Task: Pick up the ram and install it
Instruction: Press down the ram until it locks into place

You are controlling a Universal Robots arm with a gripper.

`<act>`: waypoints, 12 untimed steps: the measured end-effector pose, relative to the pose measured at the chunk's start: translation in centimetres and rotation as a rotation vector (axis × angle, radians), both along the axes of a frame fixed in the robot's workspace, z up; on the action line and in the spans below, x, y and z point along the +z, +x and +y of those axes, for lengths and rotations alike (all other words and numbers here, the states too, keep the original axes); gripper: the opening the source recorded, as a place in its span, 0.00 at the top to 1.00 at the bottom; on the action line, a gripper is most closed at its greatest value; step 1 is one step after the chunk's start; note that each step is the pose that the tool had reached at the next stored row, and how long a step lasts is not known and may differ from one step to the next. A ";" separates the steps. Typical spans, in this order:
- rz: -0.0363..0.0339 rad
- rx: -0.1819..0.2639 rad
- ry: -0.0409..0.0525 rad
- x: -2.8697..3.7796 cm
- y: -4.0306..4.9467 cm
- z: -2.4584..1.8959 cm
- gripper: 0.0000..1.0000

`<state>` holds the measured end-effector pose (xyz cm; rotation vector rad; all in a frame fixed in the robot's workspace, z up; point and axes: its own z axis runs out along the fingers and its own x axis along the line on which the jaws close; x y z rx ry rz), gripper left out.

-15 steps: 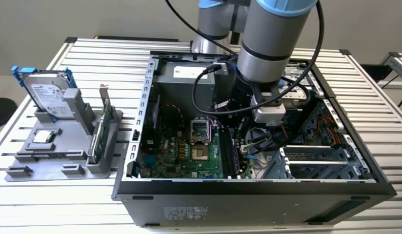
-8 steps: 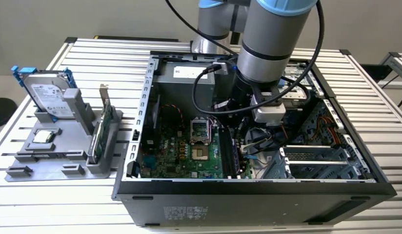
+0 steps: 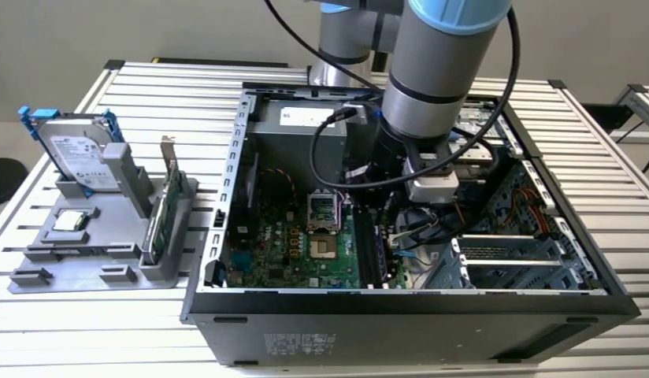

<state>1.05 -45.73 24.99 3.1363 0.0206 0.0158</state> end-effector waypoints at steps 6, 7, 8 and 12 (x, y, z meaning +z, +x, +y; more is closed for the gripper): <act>0.0000 0.000 0.0213 -0.60 0.00 0.21 0.00; -0.0001 0.000 0.0240 -0.74 0.00 0.23 0.00; -0.0001 0.000 0.0261 -0.89 0.00 0.26 0.00; -0.0001 0.000 0.0305 -1.60 0.00 0.31 0.00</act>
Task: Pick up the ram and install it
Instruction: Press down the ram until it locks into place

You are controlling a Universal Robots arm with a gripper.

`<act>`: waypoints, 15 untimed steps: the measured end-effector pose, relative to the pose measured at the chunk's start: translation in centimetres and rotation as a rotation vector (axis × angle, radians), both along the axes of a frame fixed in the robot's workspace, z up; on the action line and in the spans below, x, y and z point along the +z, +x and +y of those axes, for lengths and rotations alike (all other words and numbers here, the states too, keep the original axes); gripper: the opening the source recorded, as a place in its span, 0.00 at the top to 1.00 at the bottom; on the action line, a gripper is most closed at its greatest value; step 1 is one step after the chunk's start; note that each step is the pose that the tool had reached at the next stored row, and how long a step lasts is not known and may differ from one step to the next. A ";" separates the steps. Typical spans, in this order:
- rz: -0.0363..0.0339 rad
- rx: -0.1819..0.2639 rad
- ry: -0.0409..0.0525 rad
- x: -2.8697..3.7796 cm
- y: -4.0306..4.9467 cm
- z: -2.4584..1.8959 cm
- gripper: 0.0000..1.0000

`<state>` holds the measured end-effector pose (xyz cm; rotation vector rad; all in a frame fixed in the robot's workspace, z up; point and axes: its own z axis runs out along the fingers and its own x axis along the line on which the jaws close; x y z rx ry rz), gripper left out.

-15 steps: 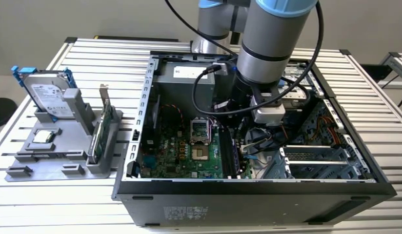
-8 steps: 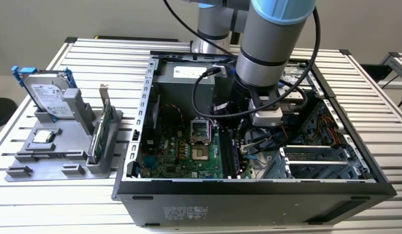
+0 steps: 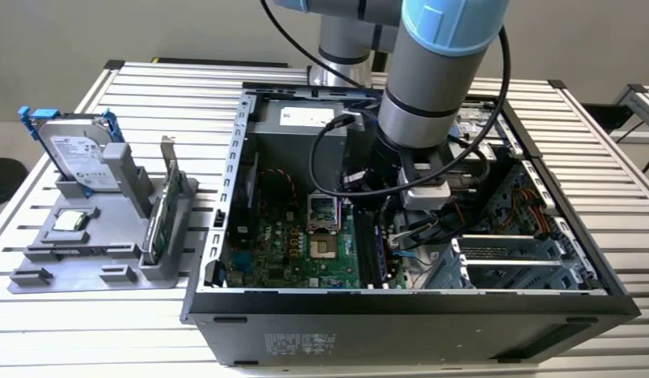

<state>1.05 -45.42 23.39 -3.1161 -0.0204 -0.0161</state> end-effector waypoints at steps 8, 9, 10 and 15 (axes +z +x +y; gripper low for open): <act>0.0000 0.000 0.0095 -0.49 0.00 0.00 0.00; 0.0000 0.000 0.0112 -0.49 0.00 0.01 1.00; 0.0000 0.000 0.0128 -0.50 0.00 0.00 1.00; 0.0000 0.000 0.0211 -0.53 0.00 0.00 1.00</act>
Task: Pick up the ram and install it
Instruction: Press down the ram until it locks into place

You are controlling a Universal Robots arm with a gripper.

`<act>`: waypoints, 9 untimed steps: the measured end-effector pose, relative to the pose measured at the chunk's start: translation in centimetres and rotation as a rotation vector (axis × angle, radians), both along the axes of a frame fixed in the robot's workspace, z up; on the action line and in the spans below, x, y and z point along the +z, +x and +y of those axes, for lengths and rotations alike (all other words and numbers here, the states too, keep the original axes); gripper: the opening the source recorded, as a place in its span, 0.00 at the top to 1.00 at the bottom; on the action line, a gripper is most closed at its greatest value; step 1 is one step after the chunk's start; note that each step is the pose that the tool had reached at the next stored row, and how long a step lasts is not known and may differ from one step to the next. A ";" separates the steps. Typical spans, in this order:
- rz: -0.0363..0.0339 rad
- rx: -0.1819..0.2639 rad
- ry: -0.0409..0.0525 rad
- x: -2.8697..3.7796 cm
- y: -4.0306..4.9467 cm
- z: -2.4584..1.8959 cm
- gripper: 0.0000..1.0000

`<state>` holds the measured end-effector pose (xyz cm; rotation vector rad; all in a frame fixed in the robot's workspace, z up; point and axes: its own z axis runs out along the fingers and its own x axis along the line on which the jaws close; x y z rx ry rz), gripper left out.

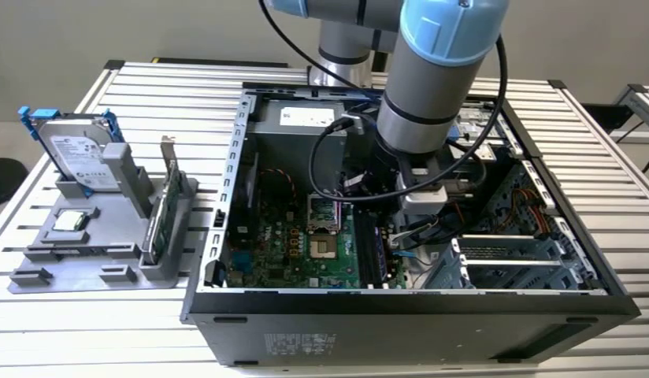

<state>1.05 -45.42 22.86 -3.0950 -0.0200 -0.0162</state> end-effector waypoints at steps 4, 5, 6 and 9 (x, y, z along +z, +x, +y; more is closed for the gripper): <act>0.0000 0.000 0.0068 -0.02 0.00 0.00 1.00; 0.0000 0.000 0.0084 -0.03 0.00 0.00 1.00; 0.0000 0.000 0.0100 -0.03 0.00 0.00 1.00; 0.0000 0.000 0.0111 0.17 0.00 0.00 1.00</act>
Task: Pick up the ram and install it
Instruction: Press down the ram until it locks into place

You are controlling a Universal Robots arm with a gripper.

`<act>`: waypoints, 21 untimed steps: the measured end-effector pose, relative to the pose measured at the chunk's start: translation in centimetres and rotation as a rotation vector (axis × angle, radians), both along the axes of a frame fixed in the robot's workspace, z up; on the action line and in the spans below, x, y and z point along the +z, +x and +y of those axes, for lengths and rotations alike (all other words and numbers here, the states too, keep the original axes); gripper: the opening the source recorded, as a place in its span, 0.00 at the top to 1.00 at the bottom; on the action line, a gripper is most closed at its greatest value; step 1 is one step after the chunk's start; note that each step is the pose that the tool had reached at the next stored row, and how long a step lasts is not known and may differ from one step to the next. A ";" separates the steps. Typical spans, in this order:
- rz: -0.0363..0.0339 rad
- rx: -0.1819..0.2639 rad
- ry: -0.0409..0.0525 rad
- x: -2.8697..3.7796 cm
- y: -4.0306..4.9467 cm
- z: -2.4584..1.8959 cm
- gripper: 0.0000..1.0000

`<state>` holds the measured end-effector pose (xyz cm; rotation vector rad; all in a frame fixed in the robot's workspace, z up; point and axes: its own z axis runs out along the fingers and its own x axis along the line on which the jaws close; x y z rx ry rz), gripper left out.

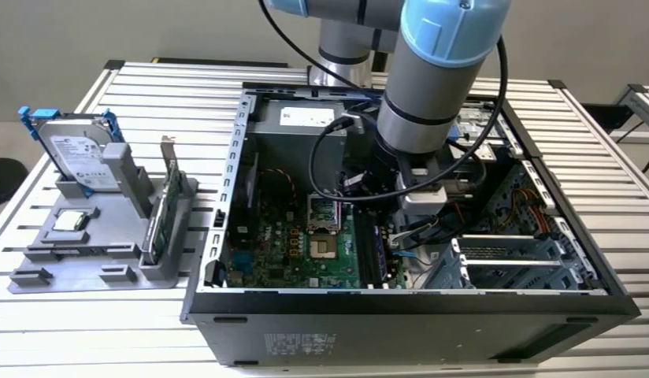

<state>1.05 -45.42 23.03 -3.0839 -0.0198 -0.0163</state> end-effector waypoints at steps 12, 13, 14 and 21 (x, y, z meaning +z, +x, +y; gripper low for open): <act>0.0000 -0.003 -0.0001 1.17 0.02 0.00 1.00; 0.0000 -0.008 -0.0002 1.17 0.09 0.00 1.00; 0.0000 -0.012 -0.0002 1.17 0.15 0.01 1.00; 0.0000 -0.018 -0.0002 1.17 0.21 0.00 1.00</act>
